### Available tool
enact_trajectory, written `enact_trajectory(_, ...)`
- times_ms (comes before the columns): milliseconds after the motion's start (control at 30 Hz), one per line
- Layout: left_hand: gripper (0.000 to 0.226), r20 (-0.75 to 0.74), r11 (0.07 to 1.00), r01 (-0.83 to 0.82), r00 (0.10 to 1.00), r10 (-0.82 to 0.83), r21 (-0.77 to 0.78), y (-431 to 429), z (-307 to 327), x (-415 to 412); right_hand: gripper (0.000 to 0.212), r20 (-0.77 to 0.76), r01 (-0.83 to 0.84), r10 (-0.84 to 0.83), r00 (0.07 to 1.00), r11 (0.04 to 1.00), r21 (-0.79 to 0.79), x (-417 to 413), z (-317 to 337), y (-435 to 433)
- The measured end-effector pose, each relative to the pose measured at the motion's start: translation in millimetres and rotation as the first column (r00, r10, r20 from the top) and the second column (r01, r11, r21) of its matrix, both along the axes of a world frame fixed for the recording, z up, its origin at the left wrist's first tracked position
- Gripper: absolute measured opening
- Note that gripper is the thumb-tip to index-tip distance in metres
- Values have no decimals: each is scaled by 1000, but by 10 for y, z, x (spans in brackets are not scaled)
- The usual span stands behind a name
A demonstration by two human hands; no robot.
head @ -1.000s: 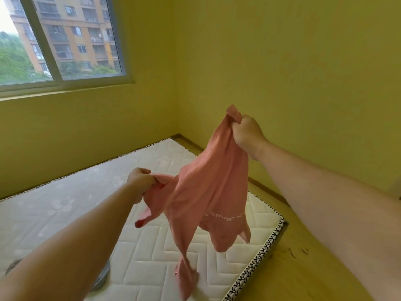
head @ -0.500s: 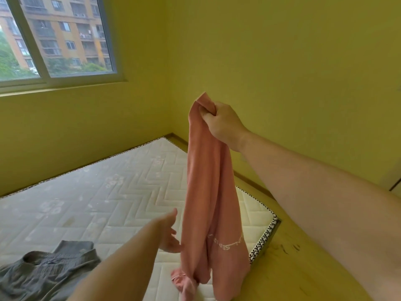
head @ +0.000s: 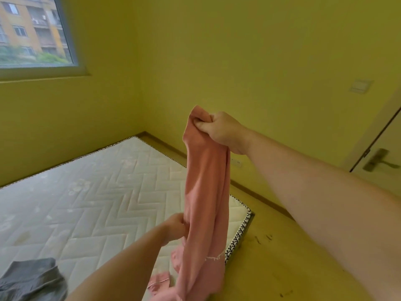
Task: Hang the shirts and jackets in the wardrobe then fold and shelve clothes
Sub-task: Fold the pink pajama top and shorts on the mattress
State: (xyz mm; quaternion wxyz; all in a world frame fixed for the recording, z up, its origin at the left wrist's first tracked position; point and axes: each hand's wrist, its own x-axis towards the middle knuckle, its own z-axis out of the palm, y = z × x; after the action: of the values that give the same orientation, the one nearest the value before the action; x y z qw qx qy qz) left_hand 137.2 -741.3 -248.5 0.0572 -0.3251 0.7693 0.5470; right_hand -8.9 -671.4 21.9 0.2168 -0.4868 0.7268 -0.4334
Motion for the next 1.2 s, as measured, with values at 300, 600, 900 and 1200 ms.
enact_trajectory(300,22,-98,978,-203,973,208,57,-121,-8,-134,26,-156,216,-203,967,974,73,-516,-141,222)
enact_trajectory(600,32,-60,979,-206,977,205,-5,-502,472,-146,28,-496,397,-255,830,895,204,-1170,-429,456)
enact_trajectory(900,76,219,998,57,974,-64,36,-613,633,131,26,-357,505,-444,822,858,95,-1342,-615,456)
enact_trajectory(1200,54,-15,998,57,998,-57,0,-246,572,-266,22,-361,190,-140,922,976,108,-863,-425,120)
